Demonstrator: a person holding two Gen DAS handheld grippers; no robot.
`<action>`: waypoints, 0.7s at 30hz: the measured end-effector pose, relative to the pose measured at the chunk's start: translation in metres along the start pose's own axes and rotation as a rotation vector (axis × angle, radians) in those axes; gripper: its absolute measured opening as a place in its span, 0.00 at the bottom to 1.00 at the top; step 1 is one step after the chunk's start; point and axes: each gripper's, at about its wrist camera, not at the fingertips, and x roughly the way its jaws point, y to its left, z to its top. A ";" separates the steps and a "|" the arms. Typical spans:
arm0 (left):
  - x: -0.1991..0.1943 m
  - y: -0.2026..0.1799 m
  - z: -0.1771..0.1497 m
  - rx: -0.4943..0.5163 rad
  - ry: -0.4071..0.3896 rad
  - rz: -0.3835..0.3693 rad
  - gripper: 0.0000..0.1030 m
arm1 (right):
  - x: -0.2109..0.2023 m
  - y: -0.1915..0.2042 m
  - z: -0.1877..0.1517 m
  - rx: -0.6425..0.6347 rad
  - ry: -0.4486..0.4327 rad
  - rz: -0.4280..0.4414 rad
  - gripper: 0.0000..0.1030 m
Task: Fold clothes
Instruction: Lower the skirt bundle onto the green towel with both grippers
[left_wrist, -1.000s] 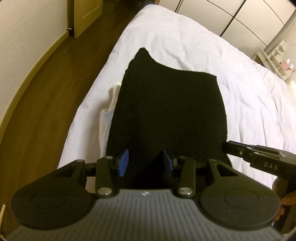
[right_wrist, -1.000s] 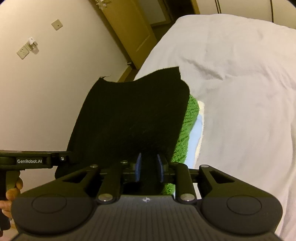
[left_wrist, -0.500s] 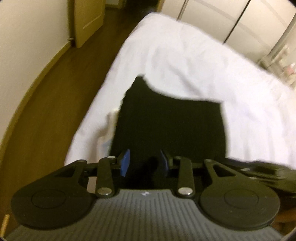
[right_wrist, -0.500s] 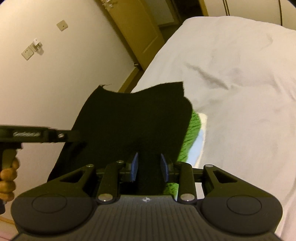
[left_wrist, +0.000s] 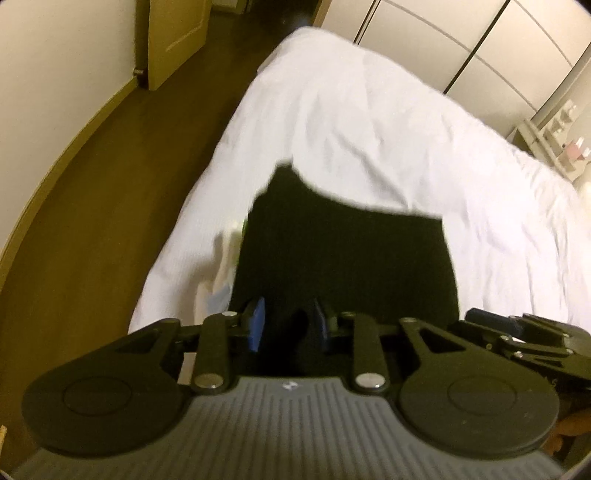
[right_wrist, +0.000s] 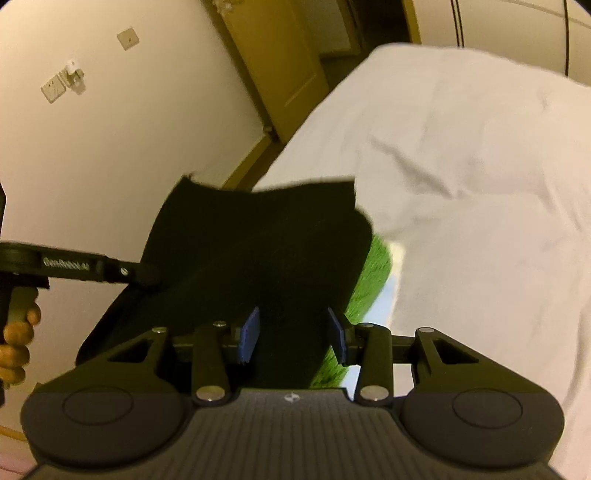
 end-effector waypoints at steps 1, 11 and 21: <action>0.000 -0.001 0.006 0.010 -0.013 0.004 0.24 | -0.004 -0.002 0.003 -0.004 -0.015 -0.008 0.39; 0.043 0.010 0.044 0.000 0.000 -0.017 0.11 | 0.029 -0.021 0.045 0.052 -0.070 0.014 0.28; 0.056 0.023 0.044 0.006 0.030 -0.005 0.04 | 0.064 -0.011 0.045 0.019 0.063 -0.067 0.29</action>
